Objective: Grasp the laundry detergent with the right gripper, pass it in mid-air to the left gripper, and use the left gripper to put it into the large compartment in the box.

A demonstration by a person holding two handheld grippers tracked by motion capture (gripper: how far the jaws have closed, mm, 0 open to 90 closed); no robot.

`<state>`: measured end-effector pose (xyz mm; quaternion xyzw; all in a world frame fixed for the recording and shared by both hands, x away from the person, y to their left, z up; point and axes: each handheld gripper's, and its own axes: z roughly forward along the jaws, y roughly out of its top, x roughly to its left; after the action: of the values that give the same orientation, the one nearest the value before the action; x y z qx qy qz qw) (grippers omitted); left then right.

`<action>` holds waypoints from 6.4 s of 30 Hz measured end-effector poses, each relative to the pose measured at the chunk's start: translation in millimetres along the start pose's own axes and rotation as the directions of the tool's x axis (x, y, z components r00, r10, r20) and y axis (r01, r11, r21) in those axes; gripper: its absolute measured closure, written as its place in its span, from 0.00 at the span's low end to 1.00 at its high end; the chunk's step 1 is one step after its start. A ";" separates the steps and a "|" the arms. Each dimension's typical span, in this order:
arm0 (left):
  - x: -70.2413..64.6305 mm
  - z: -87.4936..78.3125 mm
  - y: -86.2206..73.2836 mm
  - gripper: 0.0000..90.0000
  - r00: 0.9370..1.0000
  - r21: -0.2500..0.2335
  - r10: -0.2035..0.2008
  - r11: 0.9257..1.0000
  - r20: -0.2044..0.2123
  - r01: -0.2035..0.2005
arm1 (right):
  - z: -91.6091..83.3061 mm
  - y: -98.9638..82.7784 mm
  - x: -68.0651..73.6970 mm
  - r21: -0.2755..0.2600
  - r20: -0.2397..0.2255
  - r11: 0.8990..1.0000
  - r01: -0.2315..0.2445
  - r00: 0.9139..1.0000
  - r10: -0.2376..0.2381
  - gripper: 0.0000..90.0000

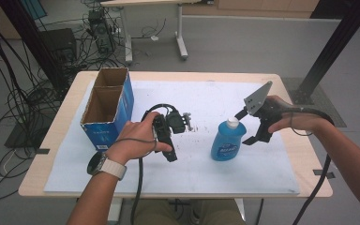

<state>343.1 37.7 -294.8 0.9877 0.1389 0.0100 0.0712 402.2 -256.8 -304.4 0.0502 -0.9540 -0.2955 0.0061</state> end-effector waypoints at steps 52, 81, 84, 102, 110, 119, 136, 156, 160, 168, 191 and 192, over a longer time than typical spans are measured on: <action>1.8 7.3 -1.7 0.13 1.000 -0.007 -0.017 1.000 0.006 0.017 | 31.5 -15.1 -5.6 -0.078 -0.022 0.997 -0.007 1.000 0.005 0.10; 1.8 8.7 -2.2 0.13 1.000 -0.012 -0.023 1.000 0.006 0.023 | 44.5 -24.5 -6.9 -0.148 -0.051 0.989 -0.020 0.999 0.012 0.19; 1.9 10.1 -2.2 0.13 1.000 -0.008 -0.024 1.000 0.009 0.024 | 45.4 -25.9 -7.2 -0.165 -0.054 0.986 -0.024 0.998 0.015 0.20; 2.7 12.2 -2.8 0.14 1.000 -0.005 -0.024 1.000 0.012 0.024 | 50.8 -27.2 -8.9 -0.214 -0.061 0.977 -0.023 0.998 0.010 0.26; 2.8 13.0 -2.3 0.14 1.000 -0.007 -0.027 1.000 0.014 0.027 | 52.3 -27.8 -9.0 -0.218 -0.068 0.976 -0.015 0.998 0.000 0.29; 3.1 13.2 -2.5 0.14 0.999 -0.008 -0.029 1.000 0.015 0.029 | 53.5 -29.1 -9.1 -0.218 -0.071 0.976 -0.013 0.997 -0.003 0.32; 3.9 14.3 -3.7 0.14 0.999 -0.008 -0.031 0.999 0.018 0.031 | 55.3 -29.7 -9.9 -0.212 -0.082 0.977 -0.004 0.997 -0.014 0.38; 4.6 16.1 -3.5 0.14 0.999 -0.010 -0.032 0.999 0.020 0.033 | 58.2 -31.0 -10.6 -0.213 -0.083 0.977 0.007 0.996 -0.025 0.42; 4.9 16.0 -3.9 0.14 0.999 -0.008 -0.033 0.999 0.020 0.033 | 58.2 -31.2 -10.6 -0.211 -0.083 0.977 0.009 0.996 -0.027 0.44; 4.6 16.7 -4.1 0.14 0.999 -0.009 -0.034 0.999 0.022 0.034 | 58.9 -31.3 -10.1 -0.210 -0.082 0.978 0.021 0.996 -0.039 0.47; 4.3 17.2 -4.6 0.14 0.999 -0.013 -0.035 0.999 0.022 0.035 | 59.7 -34.3 -10.1 -0.234 -0.080 0.972 0.026 0.996 -0.046 0.48; 4.1 17.1 -4.6 0.14 0.999 -0.014 -0.033 0.999 0.022 0.034 | 59.6 -34.2 -10.1 -0.233 -0.077 0.972 0.027 0.996 -0.046 0.48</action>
<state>346.5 40.8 -312.4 0.9847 0.1546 -0.0011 0.0801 412.9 -250.3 -372.7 0.0789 -0.9109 -0.4024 0.0457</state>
